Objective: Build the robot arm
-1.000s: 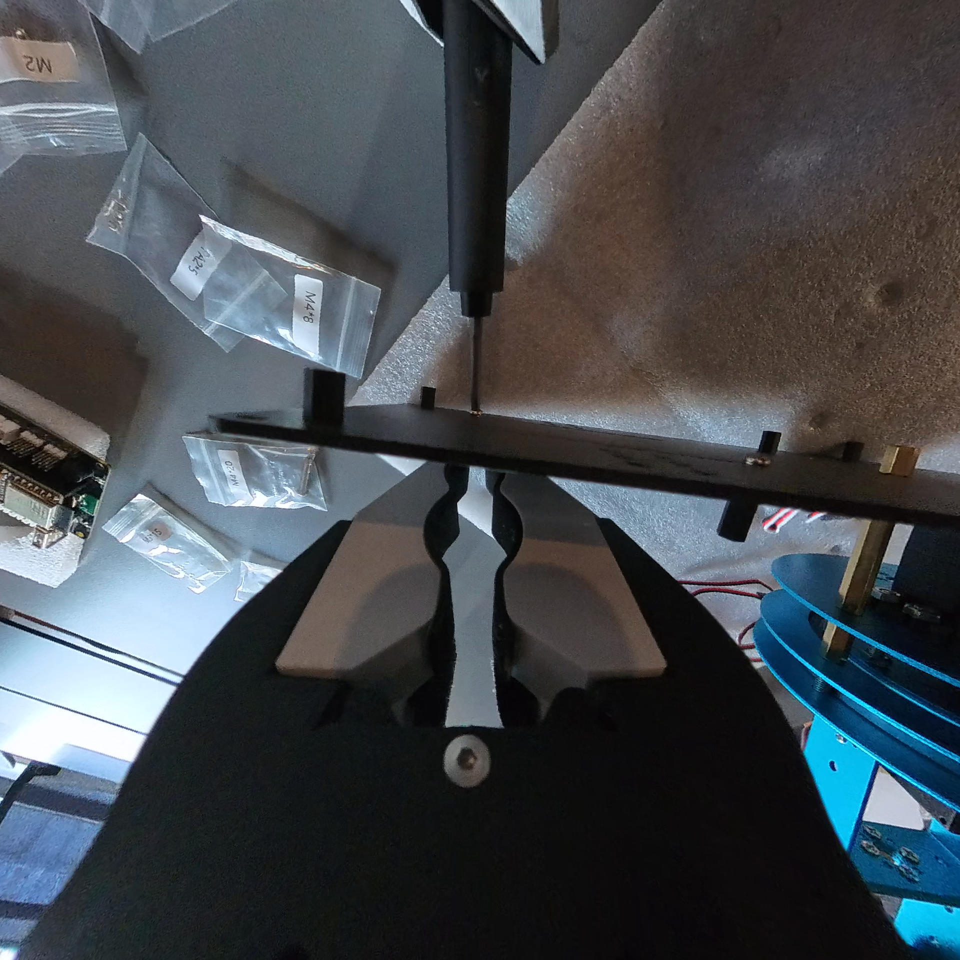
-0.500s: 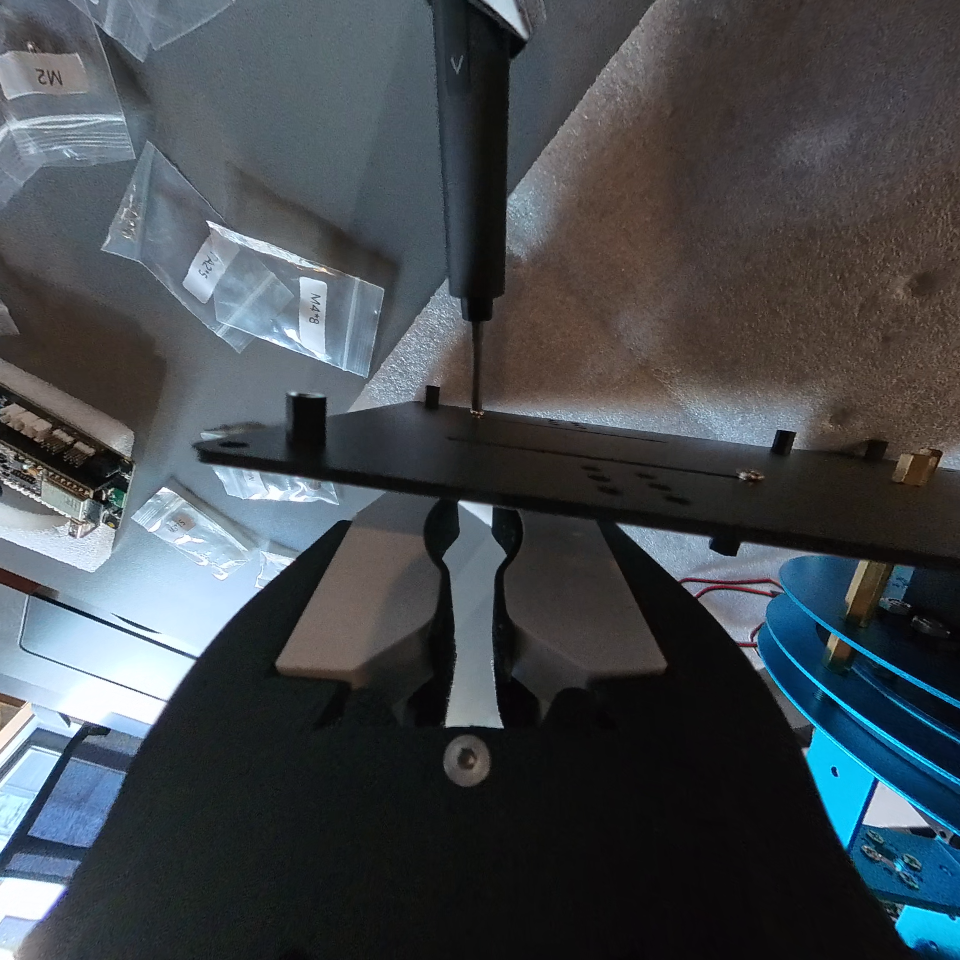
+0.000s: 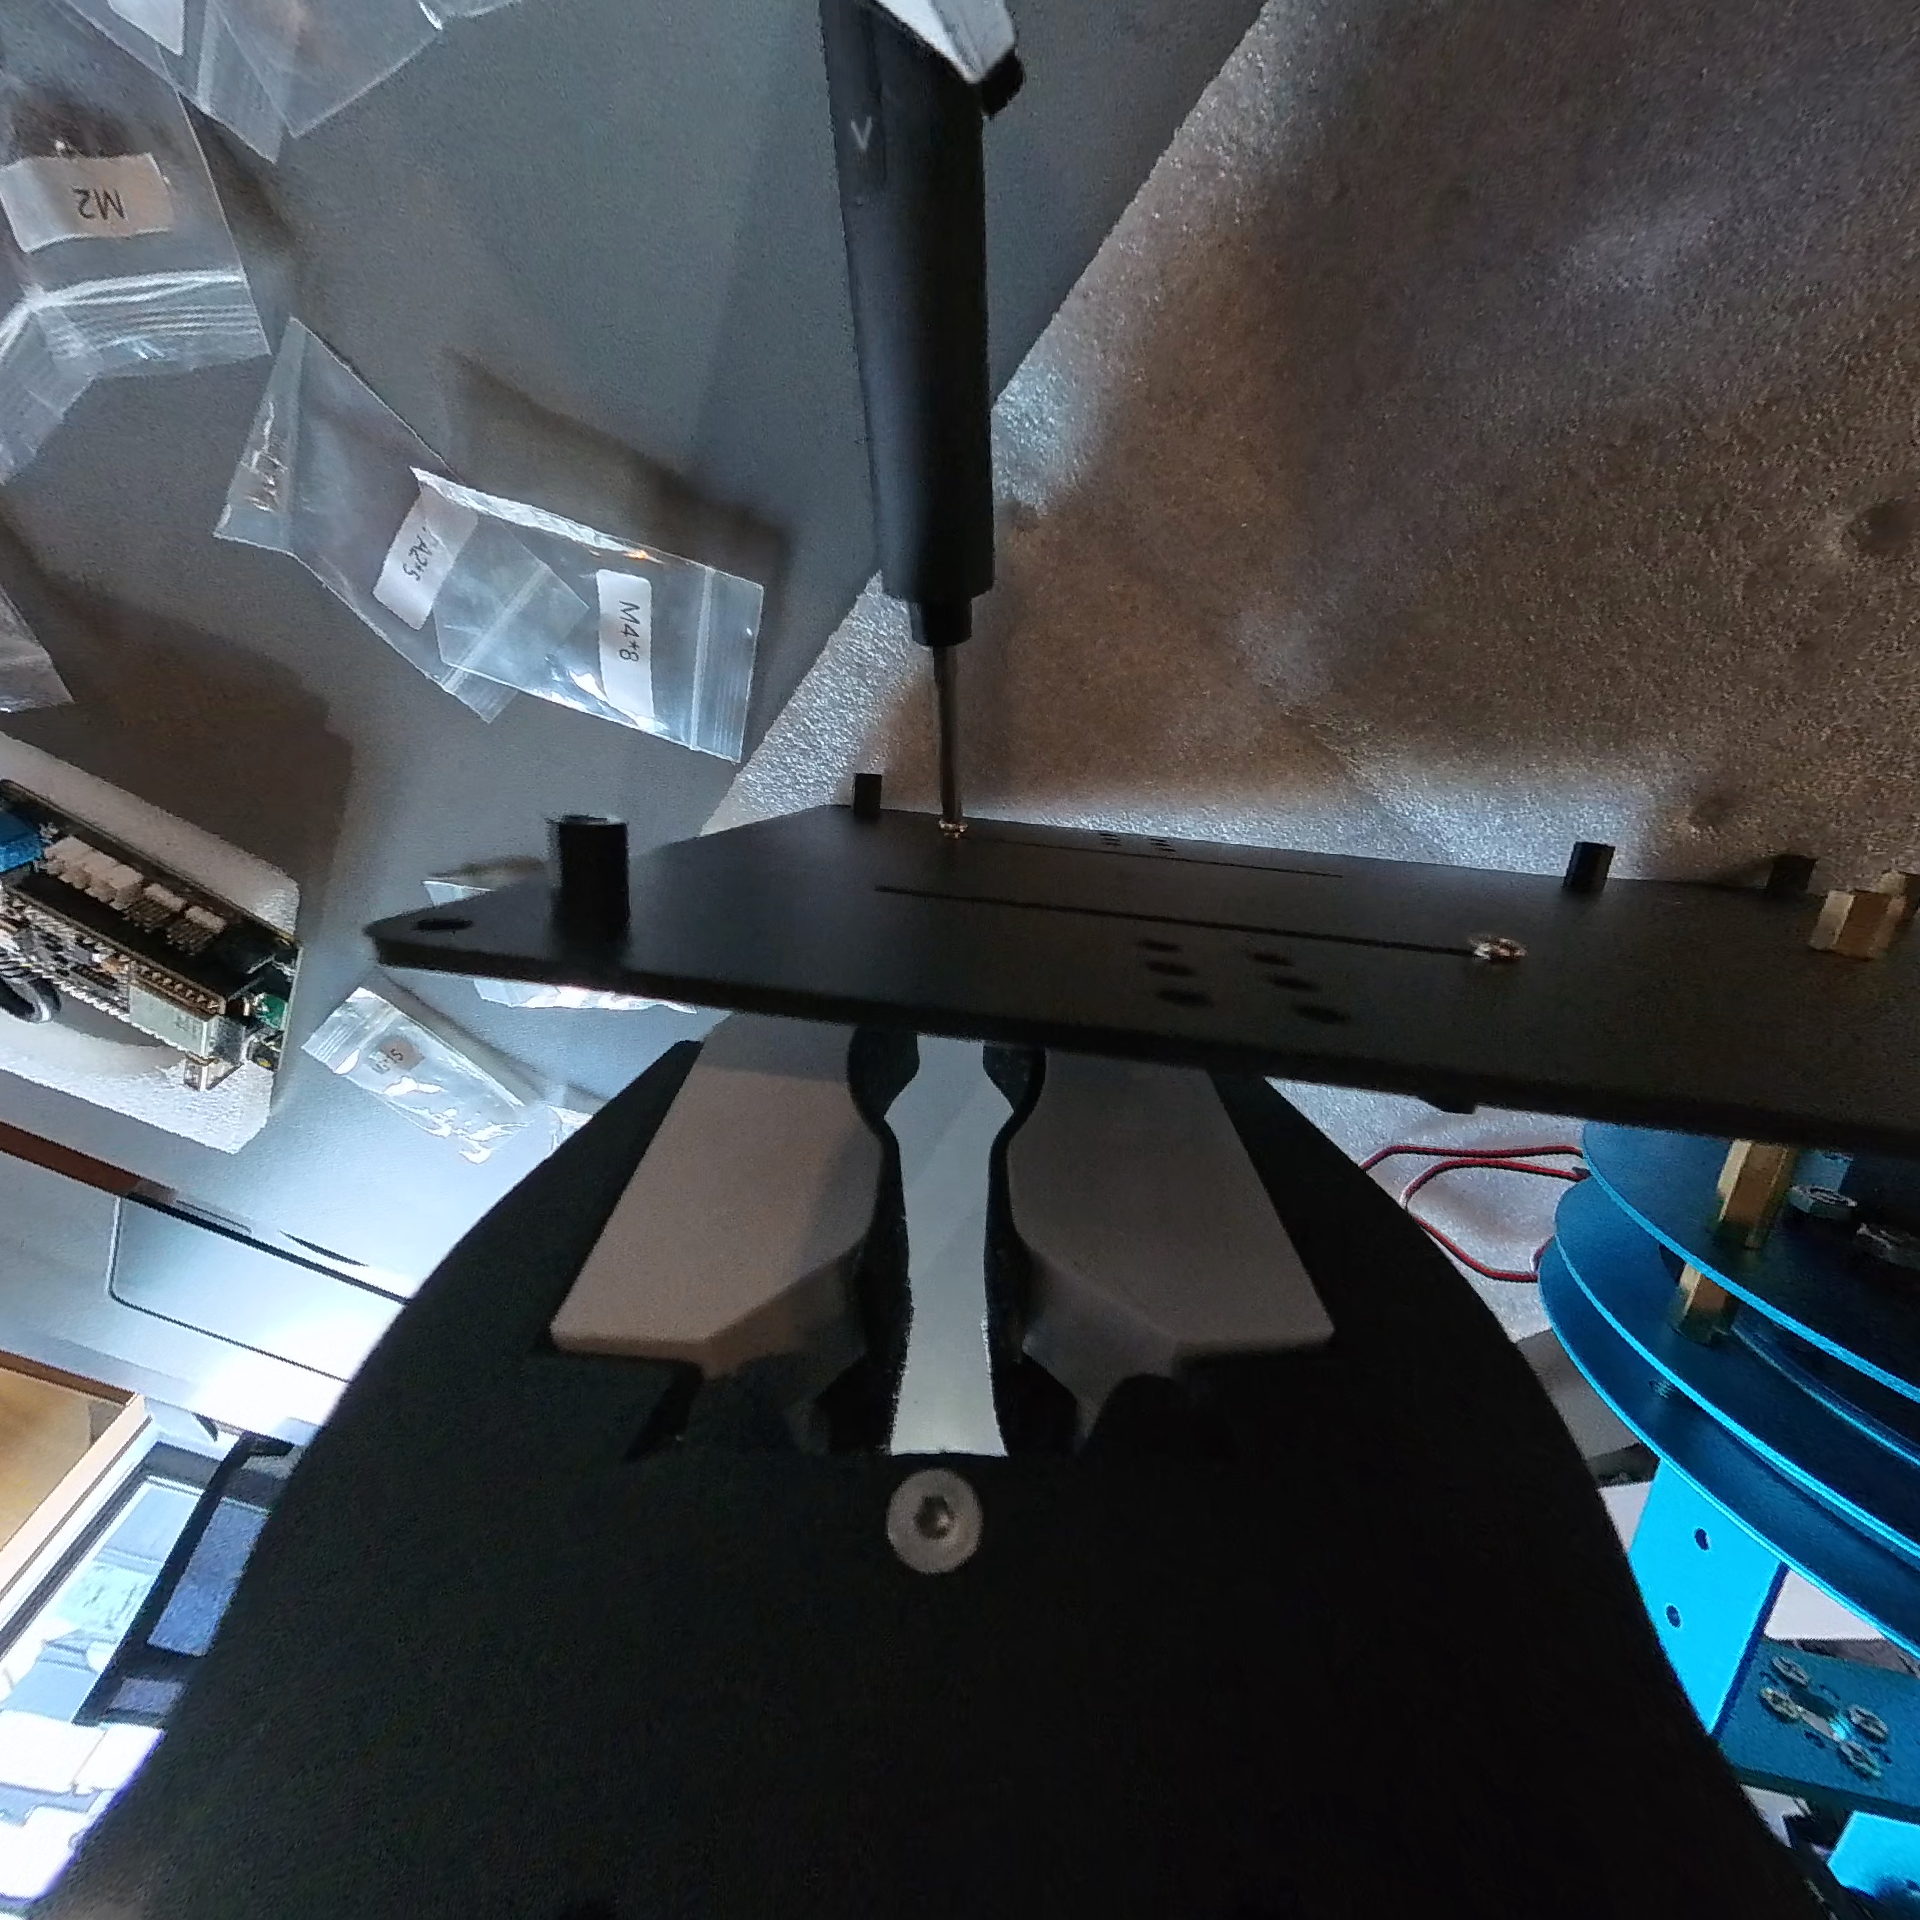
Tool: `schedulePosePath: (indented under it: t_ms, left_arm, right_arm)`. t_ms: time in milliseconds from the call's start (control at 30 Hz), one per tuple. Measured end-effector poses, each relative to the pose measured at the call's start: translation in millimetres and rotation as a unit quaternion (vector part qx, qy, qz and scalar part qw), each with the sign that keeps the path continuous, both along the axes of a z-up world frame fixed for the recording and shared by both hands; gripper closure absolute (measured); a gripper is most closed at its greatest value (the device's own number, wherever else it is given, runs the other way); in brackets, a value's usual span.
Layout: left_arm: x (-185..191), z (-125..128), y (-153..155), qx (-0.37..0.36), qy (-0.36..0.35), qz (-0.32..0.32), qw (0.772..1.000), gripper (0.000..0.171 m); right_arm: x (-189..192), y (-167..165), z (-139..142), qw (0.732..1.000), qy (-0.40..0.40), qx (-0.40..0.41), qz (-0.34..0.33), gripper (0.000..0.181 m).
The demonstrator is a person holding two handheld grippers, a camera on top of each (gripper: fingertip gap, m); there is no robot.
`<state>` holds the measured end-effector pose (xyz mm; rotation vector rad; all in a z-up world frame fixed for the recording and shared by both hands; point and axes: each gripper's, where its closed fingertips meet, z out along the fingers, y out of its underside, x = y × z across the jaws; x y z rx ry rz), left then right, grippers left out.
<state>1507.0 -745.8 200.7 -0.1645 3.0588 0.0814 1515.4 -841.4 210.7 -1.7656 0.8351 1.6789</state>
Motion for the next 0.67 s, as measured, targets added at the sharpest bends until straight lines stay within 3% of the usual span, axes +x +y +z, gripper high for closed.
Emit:
schedulePosePath:
  t_ms: [267,533,667]
  left_arm:
    - [-0.3,0.3,-0.5,-0.004,0.004,0.007,1.0,0.169]
    - [-0.3,0.3,-0.5,-0.002,0.007,0.006,1.0,0.169]
    - [-0.2,0.4,-0.6,0.0,0.01,0.006,1.0,0.169]
  right_arm:
    - [-1.6,-0.8,-1.9,0.998,-0.058,0.01,0.018,0.163]
    - [-0.8,2.2,3.4,1.0,-0.008,0.012,-0.003,0.164]
    - [-1.1,3.3,3.9,1.0,0.009,0.009,-0.005,0.156]
